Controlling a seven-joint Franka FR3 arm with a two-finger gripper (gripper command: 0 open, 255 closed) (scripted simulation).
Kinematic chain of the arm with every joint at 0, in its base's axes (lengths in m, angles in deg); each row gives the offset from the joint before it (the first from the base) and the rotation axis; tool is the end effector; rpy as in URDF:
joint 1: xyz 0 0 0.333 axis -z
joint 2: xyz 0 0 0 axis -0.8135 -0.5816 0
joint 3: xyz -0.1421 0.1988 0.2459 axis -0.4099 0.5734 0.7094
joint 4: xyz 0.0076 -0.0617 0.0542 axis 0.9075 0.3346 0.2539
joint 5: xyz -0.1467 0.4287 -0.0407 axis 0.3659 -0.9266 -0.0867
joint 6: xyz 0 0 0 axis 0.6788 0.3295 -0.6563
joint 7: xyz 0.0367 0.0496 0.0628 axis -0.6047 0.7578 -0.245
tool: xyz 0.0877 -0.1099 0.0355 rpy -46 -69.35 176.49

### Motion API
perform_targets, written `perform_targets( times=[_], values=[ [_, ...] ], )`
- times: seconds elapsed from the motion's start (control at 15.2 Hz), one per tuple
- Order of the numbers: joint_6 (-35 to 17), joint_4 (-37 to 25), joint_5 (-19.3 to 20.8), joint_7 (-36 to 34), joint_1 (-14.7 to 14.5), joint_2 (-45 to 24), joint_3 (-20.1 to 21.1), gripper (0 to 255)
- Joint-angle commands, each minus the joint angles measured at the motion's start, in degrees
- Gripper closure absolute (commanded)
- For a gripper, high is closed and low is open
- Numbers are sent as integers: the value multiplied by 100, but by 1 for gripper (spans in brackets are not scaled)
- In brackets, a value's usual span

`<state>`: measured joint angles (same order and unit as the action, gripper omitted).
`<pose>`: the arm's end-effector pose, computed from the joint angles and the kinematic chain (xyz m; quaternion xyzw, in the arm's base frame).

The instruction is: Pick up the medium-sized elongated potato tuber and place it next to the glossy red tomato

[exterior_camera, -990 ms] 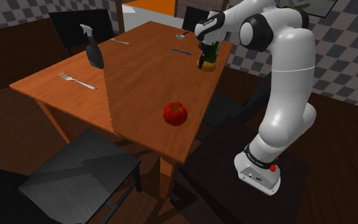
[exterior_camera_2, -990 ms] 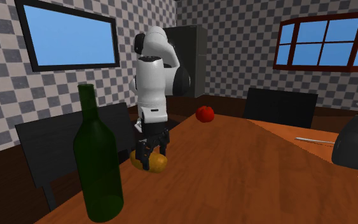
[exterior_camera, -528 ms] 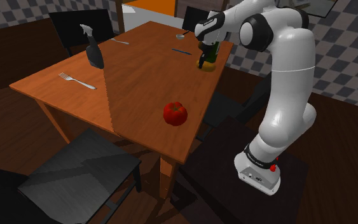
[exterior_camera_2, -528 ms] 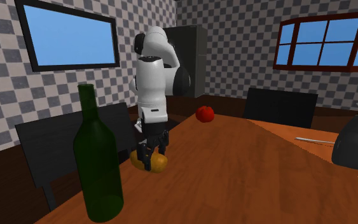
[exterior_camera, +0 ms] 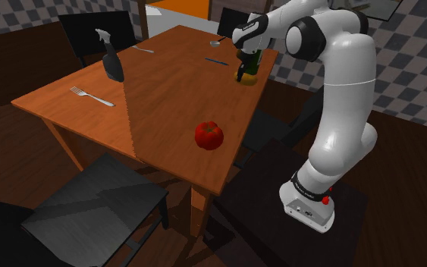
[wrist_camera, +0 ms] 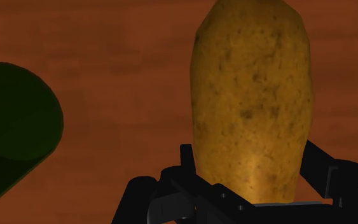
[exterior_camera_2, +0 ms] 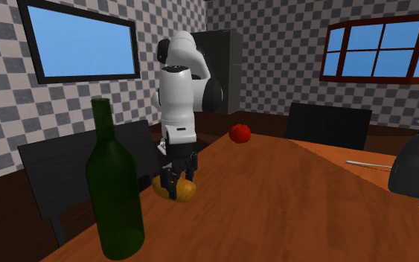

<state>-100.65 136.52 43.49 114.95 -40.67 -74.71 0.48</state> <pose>0.6445 -0.3934 0.2865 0.9863 0.1615 0.0261 0.0234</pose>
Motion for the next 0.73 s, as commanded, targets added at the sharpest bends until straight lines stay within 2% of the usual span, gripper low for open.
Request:
perform_targets(
  times=[0.0,0.66],
  values=[
    [57,-21,17,-10,-4,34,-11,255],
    [677,-353,165,-105,-41,340,-94,255]
  ],
)
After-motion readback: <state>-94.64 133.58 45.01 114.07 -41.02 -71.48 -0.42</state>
